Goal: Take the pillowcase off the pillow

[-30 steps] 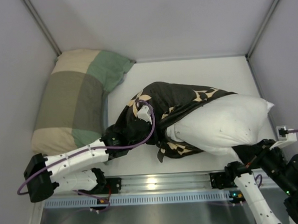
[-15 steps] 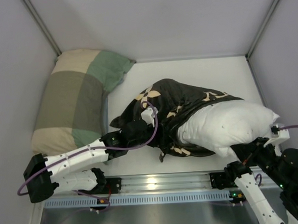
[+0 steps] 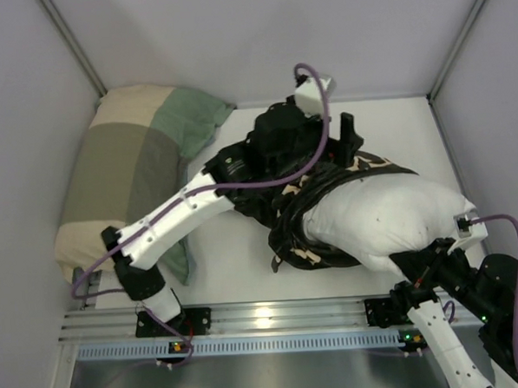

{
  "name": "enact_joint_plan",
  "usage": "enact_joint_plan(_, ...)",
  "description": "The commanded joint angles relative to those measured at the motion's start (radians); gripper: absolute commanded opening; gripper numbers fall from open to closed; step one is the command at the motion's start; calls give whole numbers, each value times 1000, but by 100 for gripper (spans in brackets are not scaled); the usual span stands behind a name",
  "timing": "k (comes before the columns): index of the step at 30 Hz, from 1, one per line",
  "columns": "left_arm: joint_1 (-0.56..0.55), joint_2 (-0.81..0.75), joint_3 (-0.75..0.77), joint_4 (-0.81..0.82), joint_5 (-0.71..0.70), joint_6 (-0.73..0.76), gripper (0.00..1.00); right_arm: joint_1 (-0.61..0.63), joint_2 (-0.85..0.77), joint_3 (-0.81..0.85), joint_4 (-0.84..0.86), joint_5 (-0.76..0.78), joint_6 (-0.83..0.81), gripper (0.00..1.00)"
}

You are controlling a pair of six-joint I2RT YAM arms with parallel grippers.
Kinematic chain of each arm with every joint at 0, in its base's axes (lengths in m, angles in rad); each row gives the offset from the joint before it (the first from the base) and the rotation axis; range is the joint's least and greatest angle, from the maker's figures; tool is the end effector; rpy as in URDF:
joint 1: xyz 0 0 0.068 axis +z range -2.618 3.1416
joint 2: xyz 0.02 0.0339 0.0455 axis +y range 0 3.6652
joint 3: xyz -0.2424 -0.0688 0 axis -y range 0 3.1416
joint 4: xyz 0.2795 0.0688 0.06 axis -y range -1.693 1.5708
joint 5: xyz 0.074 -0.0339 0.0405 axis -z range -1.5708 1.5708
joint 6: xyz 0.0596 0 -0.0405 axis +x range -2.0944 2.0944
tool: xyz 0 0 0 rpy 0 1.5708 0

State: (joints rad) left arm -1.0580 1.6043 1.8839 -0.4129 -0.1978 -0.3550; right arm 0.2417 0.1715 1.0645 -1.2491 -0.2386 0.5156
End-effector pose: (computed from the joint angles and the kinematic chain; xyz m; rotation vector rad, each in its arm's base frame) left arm 0.2121 -0.3528 0.4730 0.4666 1.7198 -0.8743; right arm 0.0290 0.0217 0.3642 0.1069 1.9841 0.7293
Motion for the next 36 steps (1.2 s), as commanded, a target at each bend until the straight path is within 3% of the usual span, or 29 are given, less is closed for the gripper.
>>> enact_joint_plan(1, 0, 222, 187, -245, -17, 151, 99, 11, -32, 8, 94, -38, -19, 0)
enact_joint_plan(6, -19, 315, 219, -257, -3, 192, 99, 11, -36, -8, 89, -33, -40, 0)
enact_joint_plan(11, -89, 407, 208, -259, -227, 257, 99, 10, -35, -15, 93, -41, -55, 0)
enact_joint_plan(17, -80, 545, 300, -265, -452, 264, 97, 10, -36, -5, 91, -54, -52, 0)
enact_joint_plan(19, -41, 614, 340, -288, -473, 248, 81, 11, -38, 8, 91, -65, -45, 0)
enact_joint_plan(20, -21, 641, 403, -343, -479, 210, 40, 10, -38, 21, 91, -68, -34, 0)
enact_joint_plan(21, -1, 702, 435, -381, -495, 182, 14, 11, -38, 31, 93, -70, -28, 0)
enact_joint_plan(22, 48, 729, 464, -426, -506, 144, 0, 10, -40, 41, 91, -68, -14, 0)
enact_joint_plan(25, 177, 718, 384, -518, -430, -57, 0, 10, -40, 103, 93, -53, 3, 0)
enact_joint_plan(27, 237, 622, 194, -479, -396, -177, 0, 11, -33, 170, 89, -27, 3, 0)
enact_joint_plan(31, 335, 436, -71, -351, -411, -232, 0, 14, 0, 331, 39, 158, 6, 0)
enact_joint_plan(36, 365, 292, -192, -300, -379, -223, 0, 25, 14, 512, -9, 392, -9, 0)
